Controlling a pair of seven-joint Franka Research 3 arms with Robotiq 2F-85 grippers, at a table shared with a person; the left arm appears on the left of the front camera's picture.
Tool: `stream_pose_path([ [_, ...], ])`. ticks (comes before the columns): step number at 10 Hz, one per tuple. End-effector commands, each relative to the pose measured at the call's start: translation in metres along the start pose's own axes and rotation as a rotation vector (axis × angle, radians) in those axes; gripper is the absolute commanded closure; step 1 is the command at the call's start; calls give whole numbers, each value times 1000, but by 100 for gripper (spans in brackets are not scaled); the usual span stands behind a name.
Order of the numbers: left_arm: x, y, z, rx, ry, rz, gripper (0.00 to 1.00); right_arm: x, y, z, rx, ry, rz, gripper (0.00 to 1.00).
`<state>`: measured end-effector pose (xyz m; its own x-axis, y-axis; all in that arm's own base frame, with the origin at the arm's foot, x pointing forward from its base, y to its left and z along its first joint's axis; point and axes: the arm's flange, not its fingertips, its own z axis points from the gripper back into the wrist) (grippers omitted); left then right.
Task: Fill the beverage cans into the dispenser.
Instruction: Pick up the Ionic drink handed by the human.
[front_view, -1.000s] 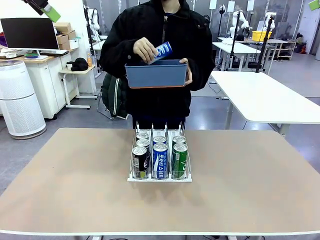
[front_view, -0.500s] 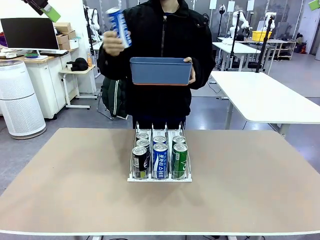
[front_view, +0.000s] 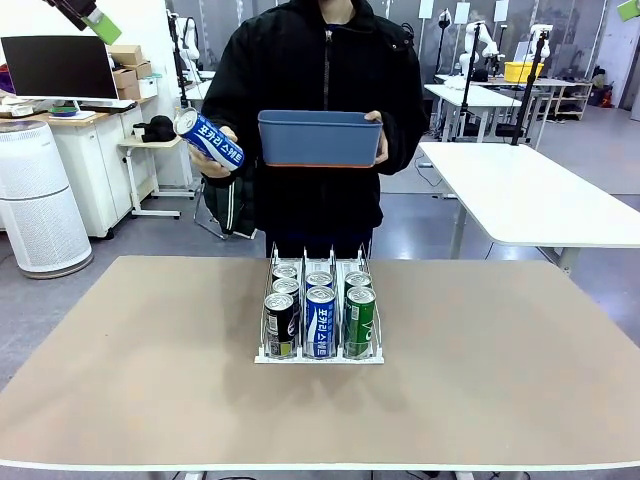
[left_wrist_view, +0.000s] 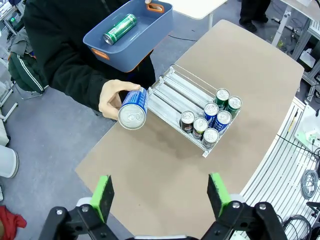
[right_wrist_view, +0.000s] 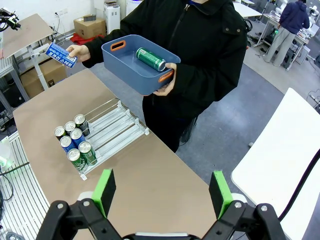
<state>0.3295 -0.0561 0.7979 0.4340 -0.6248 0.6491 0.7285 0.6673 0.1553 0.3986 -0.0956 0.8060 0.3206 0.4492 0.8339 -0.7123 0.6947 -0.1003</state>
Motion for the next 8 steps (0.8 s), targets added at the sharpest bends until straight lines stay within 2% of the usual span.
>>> stream_pose_path([
  [1, -2, -1, 1, -11, -1, -3, 0, -1, 2, -1, 6, -2, 0, 0],
  [8, -2, -1, 1, -11, -1, -3, 0, -1, 2, -1, 6, -2, 0, 0],
])
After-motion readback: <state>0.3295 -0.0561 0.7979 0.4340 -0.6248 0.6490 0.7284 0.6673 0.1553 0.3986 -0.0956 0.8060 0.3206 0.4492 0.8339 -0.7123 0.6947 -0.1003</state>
